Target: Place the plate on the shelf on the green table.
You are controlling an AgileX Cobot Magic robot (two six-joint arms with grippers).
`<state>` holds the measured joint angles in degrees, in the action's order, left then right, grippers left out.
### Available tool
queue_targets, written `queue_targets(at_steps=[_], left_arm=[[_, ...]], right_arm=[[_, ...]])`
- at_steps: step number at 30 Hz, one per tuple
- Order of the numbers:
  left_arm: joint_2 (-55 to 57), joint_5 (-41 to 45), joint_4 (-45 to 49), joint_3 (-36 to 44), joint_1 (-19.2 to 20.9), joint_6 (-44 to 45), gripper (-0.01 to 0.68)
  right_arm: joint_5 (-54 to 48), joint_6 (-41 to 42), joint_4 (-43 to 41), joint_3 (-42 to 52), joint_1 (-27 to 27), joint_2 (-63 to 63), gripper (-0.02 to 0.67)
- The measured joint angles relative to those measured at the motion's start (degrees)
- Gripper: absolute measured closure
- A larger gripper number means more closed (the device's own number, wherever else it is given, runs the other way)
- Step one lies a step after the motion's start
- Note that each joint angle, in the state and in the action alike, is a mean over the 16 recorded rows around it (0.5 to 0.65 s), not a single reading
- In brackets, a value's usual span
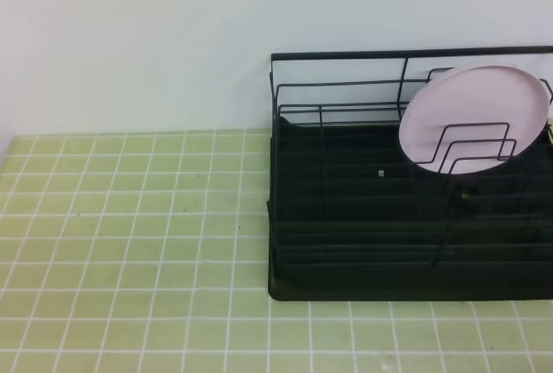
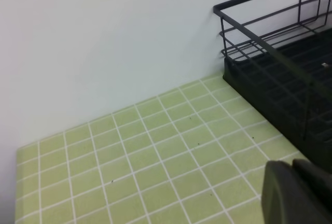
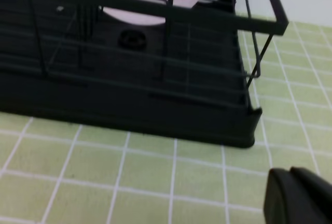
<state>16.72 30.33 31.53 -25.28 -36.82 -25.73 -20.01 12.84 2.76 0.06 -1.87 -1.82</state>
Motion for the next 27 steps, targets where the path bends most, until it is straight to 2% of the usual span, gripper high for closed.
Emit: queue_targets(at_steps=[27], left_arm=[[-0.09, 0.29, 0.06, 0.00, 0.03, 0.00, 0.675]], right_arm=[[1.54, 0.08, 0.02, 1.30, 0.00, 0.08, 0.652]])
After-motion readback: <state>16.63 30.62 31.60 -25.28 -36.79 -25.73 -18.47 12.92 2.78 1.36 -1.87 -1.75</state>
